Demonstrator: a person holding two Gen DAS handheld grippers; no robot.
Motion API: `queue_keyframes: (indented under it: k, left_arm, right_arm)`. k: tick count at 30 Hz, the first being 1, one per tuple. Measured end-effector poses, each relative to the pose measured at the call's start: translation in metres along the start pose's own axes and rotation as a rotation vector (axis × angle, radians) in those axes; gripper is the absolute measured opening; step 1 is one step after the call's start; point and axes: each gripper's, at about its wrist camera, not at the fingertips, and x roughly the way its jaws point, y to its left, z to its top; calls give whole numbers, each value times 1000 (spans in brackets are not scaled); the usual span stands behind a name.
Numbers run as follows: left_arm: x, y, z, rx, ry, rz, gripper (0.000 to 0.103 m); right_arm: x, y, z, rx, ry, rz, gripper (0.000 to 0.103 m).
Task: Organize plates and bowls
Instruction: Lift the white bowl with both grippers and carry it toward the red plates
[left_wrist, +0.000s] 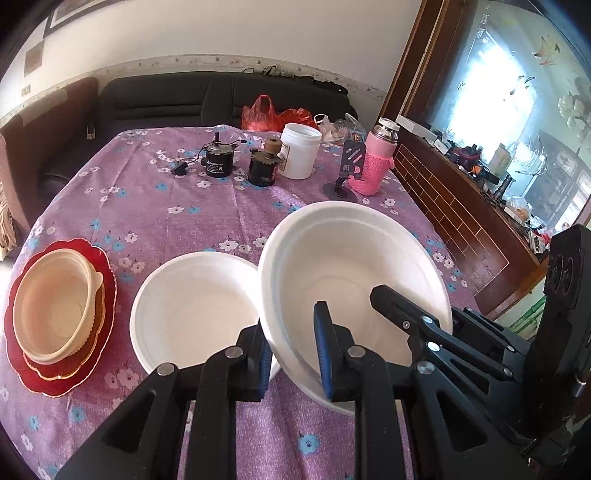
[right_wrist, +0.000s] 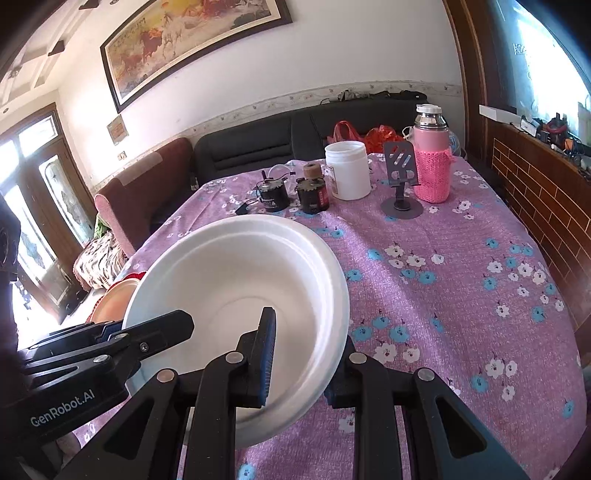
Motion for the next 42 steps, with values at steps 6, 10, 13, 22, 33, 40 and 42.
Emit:
queue_keyframes:
  k: [6,10,13,22,33,40,42]
  left_arm:
    - [-27,7,-17,-2,-38,12,20]
    - [-39,13,-24,-11,-52,10,20]
    - [-46,19,-29,-22,-57,9,20]
    - [-60,36,-41,-41,-82,21,20]
    - [-72,74,-44,-100,-107,26,20]
    - [-78,102,-45,-147,-120,33,20]
    - [-80,111,-45,-165,-124,37,20]
  right_arm:
    - [-21,26,-15,-49,-28,-8,23]
    - [-28,37,-20,-60,-38,-5,23]
    - [-33,44,-24,-61,-40,4,23]
    - [-32,67,-31,-89,-30,10,23]
    - [-21,103,-28,-153,-24,16,23]
    - [-10,127,-23,-201,-13,27,23]
    - [-6,136,-21,-218,-10,30,23]
